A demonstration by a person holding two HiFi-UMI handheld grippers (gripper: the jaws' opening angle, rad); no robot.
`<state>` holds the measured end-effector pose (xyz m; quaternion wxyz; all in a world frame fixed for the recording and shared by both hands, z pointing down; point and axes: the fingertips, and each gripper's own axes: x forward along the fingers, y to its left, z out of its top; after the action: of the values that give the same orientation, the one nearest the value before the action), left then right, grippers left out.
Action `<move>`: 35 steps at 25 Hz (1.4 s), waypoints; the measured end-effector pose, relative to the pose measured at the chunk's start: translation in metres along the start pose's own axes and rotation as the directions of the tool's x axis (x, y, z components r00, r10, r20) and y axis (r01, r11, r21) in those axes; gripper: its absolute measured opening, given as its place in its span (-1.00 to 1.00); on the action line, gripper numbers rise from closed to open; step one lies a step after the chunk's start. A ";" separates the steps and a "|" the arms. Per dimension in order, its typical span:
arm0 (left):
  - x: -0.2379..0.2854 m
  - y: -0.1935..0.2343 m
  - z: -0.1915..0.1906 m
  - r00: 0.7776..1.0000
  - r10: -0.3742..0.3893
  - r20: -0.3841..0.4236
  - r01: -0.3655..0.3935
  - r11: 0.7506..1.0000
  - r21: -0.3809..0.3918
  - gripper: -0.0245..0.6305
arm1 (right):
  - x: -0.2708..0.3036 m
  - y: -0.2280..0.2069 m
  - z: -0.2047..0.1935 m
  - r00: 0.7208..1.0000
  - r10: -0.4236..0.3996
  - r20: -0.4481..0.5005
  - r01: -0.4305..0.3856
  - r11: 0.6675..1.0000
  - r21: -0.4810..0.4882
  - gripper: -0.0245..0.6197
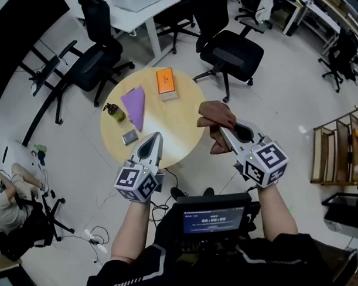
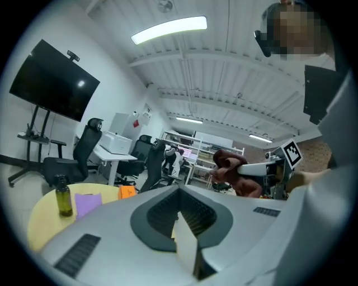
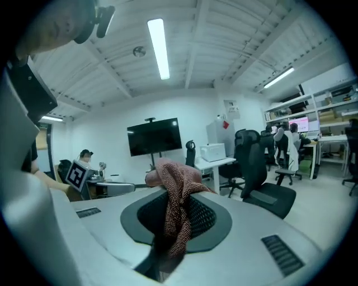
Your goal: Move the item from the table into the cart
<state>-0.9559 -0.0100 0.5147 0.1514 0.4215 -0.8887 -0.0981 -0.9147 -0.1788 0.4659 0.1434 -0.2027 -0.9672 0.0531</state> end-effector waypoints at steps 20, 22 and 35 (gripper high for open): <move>0.093 -0.395 -0.036 0.637 -0.756 -0.147 0.770 0.632 0.084 -0.92 | -0.410 -0.062 -0.049 0.644 -0.748 0.157 0.728 0.663 0.172 -0.78; 0.074 -0.452 -0.047 0.567 -0.803 -0.184 0.822 0.564 0.076 -0.92 | -0.469 -0.040 -0.056 0.571 -0.806 0.153 0.784 0.591 0.190 -0.78; -0.218 -0.919 -0.174 0.026 -0.959 -0.284 0.999 0.016 0.038 -0.92 | -0.956 0.217 -0.168 0.022 -0.994 0.103 0.956 0.051 0.290 -0.78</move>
<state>-0.1028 -0.4235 0.3589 0.0702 0.9391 -0.3345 -0.0353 0.0554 -0.3633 0.3464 0.0177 0.5360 -0.8433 0.0351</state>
